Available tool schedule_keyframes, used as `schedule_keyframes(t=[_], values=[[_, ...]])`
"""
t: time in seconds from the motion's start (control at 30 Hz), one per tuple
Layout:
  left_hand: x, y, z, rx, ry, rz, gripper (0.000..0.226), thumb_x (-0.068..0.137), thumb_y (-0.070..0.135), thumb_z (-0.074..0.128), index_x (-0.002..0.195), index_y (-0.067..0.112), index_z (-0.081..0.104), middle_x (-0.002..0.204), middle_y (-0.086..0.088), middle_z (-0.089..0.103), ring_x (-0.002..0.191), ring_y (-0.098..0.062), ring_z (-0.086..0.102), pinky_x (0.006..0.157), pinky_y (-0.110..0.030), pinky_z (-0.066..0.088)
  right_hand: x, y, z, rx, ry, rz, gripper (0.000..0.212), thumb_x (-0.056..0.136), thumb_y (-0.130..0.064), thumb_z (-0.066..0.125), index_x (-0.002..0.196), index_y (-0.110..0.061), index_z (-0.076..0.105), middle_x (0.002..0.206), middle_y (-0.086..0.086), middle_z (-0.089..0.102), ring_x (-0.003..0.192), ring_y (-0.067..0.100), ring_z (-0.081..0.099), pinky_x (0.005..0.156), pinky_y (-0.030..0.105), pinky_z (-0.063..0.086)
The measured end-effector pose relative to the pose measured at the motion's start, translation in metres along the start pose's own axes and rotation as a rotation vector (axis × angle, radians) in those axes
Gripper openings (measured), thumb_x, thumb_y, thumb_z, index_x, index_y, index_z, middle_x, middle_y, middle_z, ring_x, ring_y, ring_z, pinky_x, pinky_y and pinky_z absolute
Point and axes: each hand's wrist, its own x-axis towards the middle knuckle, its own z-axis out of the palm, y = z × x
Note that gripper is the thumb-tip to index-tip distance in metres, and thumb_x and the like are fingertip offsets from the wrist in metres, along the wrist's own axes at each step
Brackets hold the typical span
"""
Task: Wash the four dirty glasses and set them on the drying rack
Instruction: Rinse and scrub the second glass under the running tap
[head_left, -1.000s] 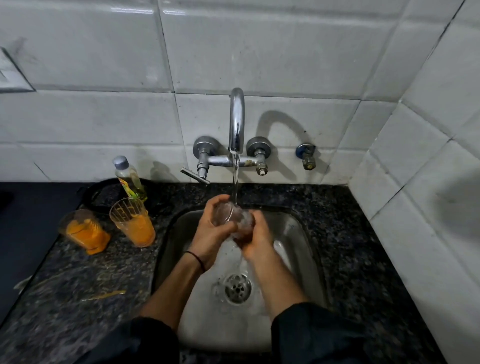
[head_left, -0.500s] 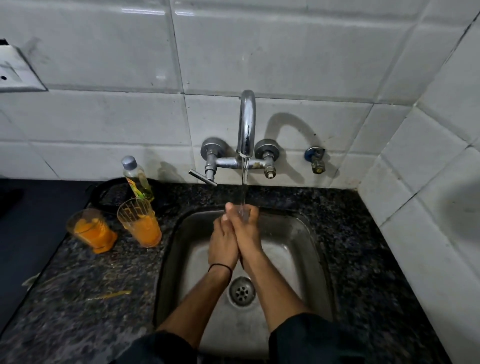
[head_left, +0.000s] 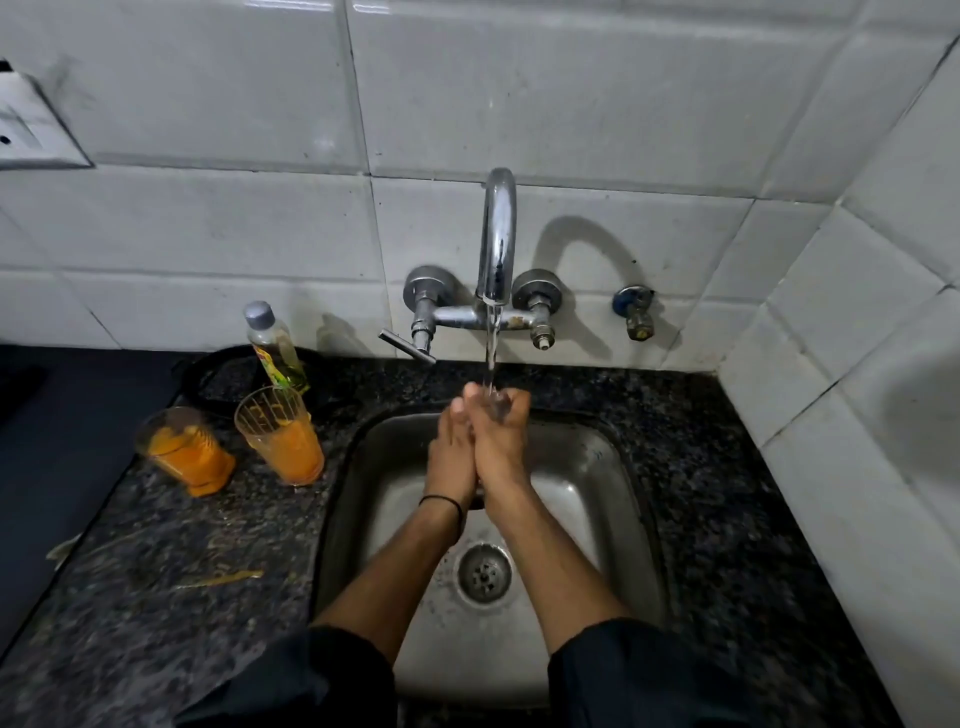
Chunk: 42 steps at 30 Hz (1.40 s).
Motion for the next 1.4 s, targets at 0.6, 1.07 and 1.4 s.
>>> schedule_keyframes(t=[0.6,1.07,1.4], values=[[-0.020,0.003,-0.008,-0.193,-0.166,-0.062,0.056,0.097,0.064,0.035,0.139,0.030,0.050,0.128,0.000,0.062,0.097,-0.011,0.067,0.062,-0.026,0.058,-0.009,-0.006,-0.025,0.205,-0.140,0.251,0.055,0.098,-0.067,0.033,0.114,-0.025,0.066,0.107,0.001,0.070,0.094,0.017,0.068,0.069,0.031,0.055],[-0.021,-0.001,-0.010,-0.144,-0.176,-0.114,0.064,0.086,0.079,0.040,0.129,0.036,0.058,0.122,-0.003,0.069,0.100,-0.020,0.070,0.069,-0.036,0.058,-0.010,0.000,-0.032,0.269,-0.112,0.241,0.047,0.101,-0.062,0.032,0.104,-0.030,0.066,0.099,0.002,0.073,0.081,0.012,0.070,0.064,0.031,0.057],[-0.016,-0.012,0.002,-0.078,-0.150,0.057,0.056,0.097,0.065,0.036,0.148,0.041,0.036,0.151,0.002,0.046,0.134,-0.021,0.048,0.106,-0.052,0.045,-0.012,0.001,-0.026,0.116,0.008,0.104,0.047,0.099,-0.063,0.038,0.121,-0.025,0.056,0.105,0.000,0.067,0.085,0.008,0.065,0.060,0.024,0.049]])
